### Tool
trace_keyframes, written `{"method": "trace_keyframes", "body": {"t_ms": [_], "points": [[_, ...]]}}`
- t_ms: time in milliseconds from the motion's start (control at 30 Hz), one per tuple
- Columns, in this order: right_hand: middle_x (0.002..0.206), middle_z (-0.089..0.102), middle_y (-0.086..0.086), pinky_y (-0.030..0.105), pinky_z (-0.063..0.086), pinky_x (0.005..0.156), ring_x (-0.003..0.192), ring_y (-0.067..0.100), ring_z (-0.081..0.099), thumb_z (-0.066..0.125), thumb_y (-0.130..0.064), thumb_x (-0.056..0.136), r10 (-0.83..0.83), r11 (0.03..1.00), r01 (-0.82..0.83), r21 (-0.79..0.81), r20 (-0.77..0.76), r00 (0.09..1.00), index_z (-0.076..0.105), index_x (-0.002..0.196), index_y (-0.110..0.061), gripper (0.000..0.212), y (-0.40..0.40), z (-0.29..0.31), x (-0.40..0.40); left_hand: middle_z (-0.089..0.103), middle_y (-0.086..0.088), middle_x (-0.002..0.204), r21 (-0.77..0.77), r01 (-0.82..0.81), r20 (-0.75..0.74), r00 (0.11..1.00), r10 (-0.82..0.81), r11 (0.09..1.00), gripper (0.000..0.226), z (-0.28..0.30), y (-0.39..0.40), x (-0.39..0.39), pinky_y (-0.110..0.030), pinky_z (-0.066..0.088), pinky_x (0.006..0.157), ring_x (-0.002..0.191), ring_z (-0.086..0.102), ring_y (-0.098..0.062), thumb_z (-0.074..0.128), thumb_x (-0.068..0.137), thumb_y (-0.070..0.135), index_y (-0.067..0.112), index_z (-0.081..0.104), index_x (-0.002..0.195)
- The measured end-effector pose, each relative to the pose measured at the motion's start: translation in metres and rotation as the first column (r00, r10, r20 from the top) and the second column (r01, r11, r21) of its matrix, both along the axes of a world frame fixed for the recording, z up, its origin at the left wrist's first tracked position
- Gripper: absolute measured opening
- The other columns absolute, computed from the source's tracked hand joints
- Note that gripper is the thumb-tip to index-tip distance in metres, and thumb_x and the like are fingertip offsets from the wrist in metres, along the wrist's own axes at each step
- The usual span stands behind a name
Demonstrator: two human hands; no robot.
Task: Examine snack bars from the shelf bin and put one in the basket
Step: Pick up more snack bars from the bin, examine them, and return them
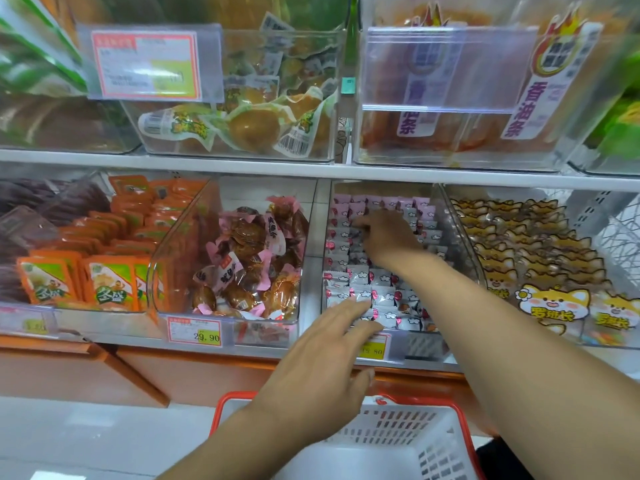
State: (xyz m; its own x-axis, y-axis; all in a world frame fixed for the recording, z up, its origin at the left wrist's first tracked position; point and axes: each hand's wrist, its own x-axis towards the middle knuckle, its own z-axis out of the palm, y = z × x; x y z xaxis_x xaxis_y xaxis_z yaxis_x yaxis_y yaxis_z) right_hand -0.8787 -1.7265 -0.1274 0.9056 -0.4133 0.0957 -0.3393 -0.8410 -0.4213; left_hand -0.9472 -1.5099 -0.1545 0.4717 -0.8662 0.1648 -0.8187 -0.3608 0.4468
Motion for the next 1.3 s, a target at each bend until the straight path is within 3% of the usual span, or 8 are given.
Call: {"method": "trace_keyframes", "body": {"t_ms": [200,300,467,633,767,900,1200,1300], "points": [[0.105,0.076,0.002,0.025,0.050,0.090,0.094,0.015,0.068,0.061,-0.003,0.097,-0.042,0.993,0.021,0.114,0.187,0.981,0.077,0.100,-0.013,0.020,-0.002,-0.008,0.004,0.014,0.024,0.161,-0.013,0.010,-0.016,1.000,-0.011,1.000,0.049,0.003,0.006,-0.001,-0.022,0.011,0.121,0.150,0.007,0.002,0.057,0.096,0.040,0.038,0.042,0.142],[0.085,0.072,-0.008,0.012,0.049,0.069,0.072,-0.001,0.066,0.051,-0.006,0.101,-0.120,0.975,0.035,0.222,0.383,0.916,0.070,0.088,-0.017,0.025,0.001,0.001,0.004,0.016,0.026,0.159,-0.043,0.004,-0.019,1.000,-0.005,0.999,0.042,0.003,0.010,0.000,-0.007,0.002,0.112,0.147,0.008,0.007,0.057,0.096,0.040,0.038,0.048,0.137],[0.089,0.068,-0.003,0.009,0.042,0.062,0.074,0.008,0.061,0.054,-0.023,0.103,-0.346,0.927,0.189,0.322,0.546,0.763,0.066,0.101,-0.008,0.019,-0.002,0.019,-0.004,0.039,0.028,0.143,-0.188,-0.095,-0.042,0.995,0.089,0.977,0.034,0.012,0.011,0.000,0.000,0.011,0.107,0.136,0.025,0.014,0.060,0.094,0.035,0.037,0.058,0.127],[0.091,0.070,-0.002,0.016,0.052,0.074,0.088,0.015,0.068,0.059,-0.007,0.100,-0.559,0.712,-0.067,0.699,0.622,0.549,0.062,0.096,-0.015,0.010,0.023,0.034,-0.046,0.064,0.026,0.105,-0.345,-0.478,-0.589,0.781,0.210,0.808,0.025,0.026,0.010,0.003,-0.016,0.048,0.082,0.101,0.062,0.001,0.070,0.091,0.032,0.047,0.060,0.108],[0.084,0.077,-0.009,0.029,0.061,0.081,0.084,0.012,0.072,0.057,-0.012,0.101,-0.594,0.404,-0.144,0.903,0.380,0.709,0.065,0.097,-0.013,0.009,0.052,0.025,-0.095,0.073,0.016,0.098,-0.263,-0.660,-0.861,0.490,0.138,0.704,0.032,0.030,0.016,0.011,-0.032,0.055,0.080,0.092,0.072,-0.009,0.070,0.091,0.036,0.036,0.059,0.120],[0.098,0.078,0.007,0.024,0.061,0.076,0.088,0.016,0.076,0.060,-0.020,0.099,-0.544,0.210,-0.144,0.967,0.238,0.805,0.068,0.107,-0.005,0.019,0.070,0.015,-0.131,0.078,0.001,0.089,-0.274,-0.721,-0.913,0.403,0.064,0.636,0.014,0.029,0.022,0.011,-0.023,0.057,0.066,0.083,0.076,-0.015,0.067,0.095,0.023,0.025,0.071,0.108],[0.092,0.079,-0.004,0.022,0.060,0.072,0.084,0.017,0.075,0.073,-0.031,0.075,-0.439,0.228,-0.118,0.966,0.210,0.873,0.077,0.100,-0.009,0.034,0.066,0.010,-0.155,0.070,0.000,0.073,-0.218,-0.732,-0.936,0.344,0.075,0.645,0.020,0.021,0.031,0.022,-0.028,0.057,0.077,0.079,0.071,-0.014,0.070,0.091,0.024,0.025,0.075,0.072],[0.100,0.077,-0.001,0.022,0.060,0.071,0.085,0.017,0.076,0.075,-0.029,0.078,-0.464,0.110,-0.090,0.990,0.131,0.876,0.080,0.093,-0.011,0.024,0.059,0.006,-0.154,0.071,-0.007,0.083,-0.240,-0.719,-0.936,0.349,0.040,0.652,0.019,0.020,0.029,0.022,-0.029,0.057,0.077,0.077,0.069,-0.014,0.067,0.093,0.020,0.023,0.074,0.076]]}}
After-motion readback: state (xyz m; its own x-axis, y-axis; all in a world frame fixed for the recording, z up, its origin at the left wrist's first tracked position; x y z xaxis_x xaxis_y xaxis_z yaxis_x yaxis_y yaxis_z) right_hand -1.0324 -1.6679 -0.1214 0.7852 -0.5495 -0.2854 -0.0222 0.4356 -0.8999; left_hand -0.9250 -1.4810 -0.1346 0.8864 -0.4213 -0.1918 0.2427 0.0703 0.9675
